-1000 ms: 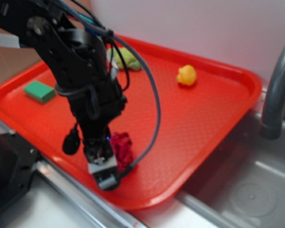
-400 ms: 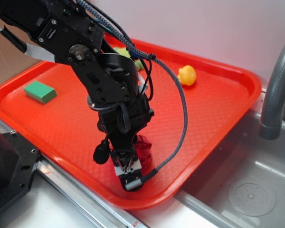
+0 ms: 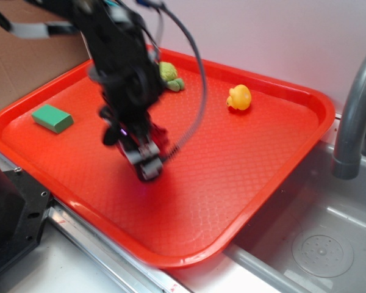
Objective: Grab the red paper.
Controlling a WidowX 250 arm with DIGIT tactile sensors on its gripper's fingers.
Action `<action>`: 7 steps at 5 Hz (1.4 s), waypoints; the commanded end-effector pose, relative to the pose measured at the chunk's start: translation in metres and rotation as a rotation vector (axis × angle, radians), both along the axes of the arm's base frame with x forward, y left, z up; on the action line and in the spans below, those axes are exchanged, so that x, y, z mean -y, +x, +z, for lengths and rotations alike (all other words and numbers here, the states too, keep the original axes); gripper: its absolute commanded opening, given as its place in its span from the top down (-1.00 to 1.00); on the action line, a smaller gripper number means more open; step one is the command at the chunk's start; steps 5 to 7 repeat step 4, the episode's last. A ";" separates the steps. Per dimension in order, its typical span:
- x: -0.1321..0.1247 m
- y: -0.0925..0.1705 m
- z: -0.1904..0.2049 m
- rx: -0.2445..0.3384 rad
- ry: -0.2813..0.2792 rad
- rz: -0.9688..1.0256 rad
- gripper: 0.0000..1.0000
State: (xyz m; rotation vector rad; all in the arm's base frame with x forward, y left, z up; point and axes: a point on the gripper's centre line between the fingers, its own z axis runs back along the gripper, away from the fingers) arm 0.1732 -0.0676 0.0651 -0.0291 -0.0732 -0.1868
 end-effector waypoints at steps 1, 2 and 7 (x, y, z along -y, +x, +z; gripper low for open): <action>-0.089 -0.018 0.109 0.031 0.023 0.479 1.00; -0.103 -0.022 0.136 0.093 -0.045 0.444 1.00; -0.087 -0.017 0.137 0.113 -0.094 0.286 1.00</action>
